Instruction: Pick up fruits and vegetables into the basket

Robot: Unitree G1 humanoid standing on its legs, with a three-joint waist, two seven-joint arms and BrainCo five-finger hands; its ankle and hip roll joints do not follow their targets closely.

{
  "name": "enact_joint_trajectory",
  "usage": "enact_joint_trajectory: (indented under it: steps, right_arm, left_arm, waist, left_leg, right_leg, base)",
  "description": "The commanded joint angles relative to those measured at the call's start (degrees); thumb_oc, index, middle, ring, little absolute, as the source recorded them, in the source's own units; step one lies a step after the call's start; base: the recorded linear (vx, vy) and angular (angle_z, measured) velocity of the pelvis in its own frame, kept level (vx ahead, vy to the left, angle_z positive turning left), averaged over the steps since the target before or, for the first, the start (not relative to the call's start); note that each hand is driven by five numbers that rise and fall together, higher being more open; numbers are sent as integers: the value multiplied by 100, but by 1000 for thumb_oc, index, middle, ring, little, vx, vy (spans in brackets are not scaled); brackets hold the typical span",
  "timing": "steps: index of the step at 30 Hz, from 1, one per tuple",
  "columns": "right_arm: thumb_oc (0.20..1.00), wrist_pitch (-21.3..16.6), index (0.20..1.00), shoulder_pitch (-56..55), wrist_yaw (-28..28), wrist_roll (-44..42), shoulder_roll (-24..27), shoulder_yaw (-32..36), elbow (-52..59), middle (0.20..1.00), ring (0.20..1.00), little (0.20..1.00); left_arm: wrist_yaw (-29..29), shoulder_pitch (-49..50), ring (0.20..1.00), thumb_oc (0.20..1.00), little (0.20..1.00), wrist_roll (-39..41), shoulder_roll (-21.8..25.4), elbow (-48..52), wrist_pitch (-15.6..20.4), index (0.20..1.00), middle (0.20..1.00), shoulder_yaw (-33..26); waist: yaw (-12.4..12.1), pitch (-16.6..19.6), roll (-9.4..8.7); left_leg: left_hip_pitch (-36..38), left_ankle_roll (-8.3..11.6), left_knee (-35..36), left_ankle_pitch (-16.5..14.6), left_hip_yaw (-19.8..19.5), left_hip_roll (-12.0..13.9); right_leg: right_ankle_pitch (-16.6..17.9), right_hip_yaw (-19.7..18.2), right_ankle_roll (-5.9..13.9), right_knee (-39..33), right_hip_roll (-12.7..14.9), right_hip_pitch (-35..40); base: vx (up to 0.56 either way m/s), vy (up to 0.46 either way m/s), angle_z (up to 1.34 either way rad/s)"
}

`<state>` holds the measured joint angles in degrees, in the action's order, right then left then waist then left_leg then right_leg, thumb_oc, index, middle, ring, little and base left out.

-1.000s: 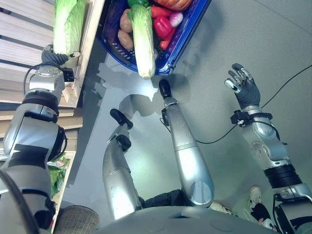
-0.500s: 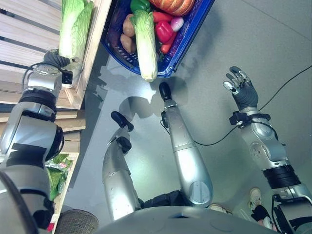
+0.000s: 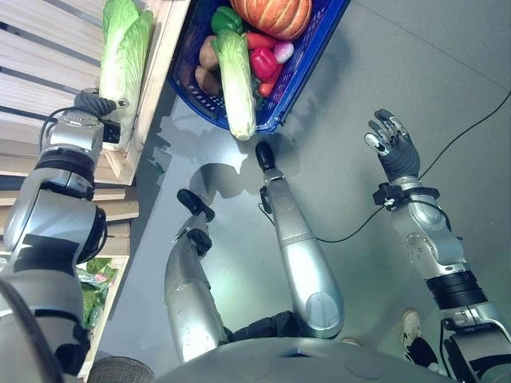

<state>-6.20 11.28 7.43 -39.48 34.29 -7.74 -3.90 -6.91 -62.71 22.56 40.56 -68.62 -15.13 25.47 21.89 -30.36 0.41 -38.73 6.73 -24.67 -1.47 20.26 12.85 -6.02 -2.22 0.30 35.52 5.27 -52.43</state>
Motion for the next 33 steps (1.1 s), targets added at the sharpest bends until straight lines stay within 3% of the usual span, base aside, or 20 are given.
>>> enact_joint_trajectory:
  steps: [1,8,17,19,27,33]
  right_arm:
    - [1000,-375,1000,-316,-208,-44,-127,140,466,1000,1000,1000]
    - [1000,-515,1000,-487,-605,486,-79,330,935,1000,1000,1000]
    - [1000,-573,1000,-483,-1146,562,67,407,1294,1000,1000,1000]
    - [1000,-403,1000,-378,-1187,481,102,381,1397,1000,1000,1000]
    - [1000,-32,1000,181,-838,384,-68,18,1528,1000,1000,1000]
    - [1000,269,1000,636,-368,271,-479,-465,1533,1000,1000,1000]
  left_arm:
    - [211,685,200,200,200,608,-987,430,312,200,200,-370]
    - [85,1304,200,200,200,862,-894,1056,751,200,200,-809]
    - [-55,2178,200,200,200,591,-688,1621,1339,200,200,-1257]
    - [-58,2338,200,200,200,619,-641,1782,1449,200,200,-1327]
    - [-464,3125,200,200,200,115,-612,2918,2361,200,200,-1259]
    - [-588,3666,200,200,200,-361,-632,4315,2691,200,200,-1245]
  waist:
    - [48,57,-237]
    - [-87,57,-158]
    - [-366,57,-147]
    - [-448,57,-135]
    - [-888,294,-14]
    - [-1335,614,-2]
  left_leg:
    - [-21,-125,-602,-635,97,-17]
    - [663,-135,-426,-647,76,-88]
    - [1562,-144,-178,-630,2,-143]
    - [1741,-157,-155,-641,-35,-171]
    - [2275,-246,-45,-685,-188,-366]
    - [2735,-364,285,-545,-274,-512]
  right_leg:
    - [-303,84,95,66,-216,161]
    - [-367,218,143,-69,-20,806]
    - [-321,440,230,-512,245,1888]
    - [-322,472,243,-578,288,2122]
    - [-290,682,296,-906,533,2943]
    - [-32,934,344,-1397,690,3648]
  base:
    - [3,79,-4]
    - [7,80,2]
    - [8,56,11]
    - [28,51,9]
    - [38,36,9]
    - [31,-40,13]
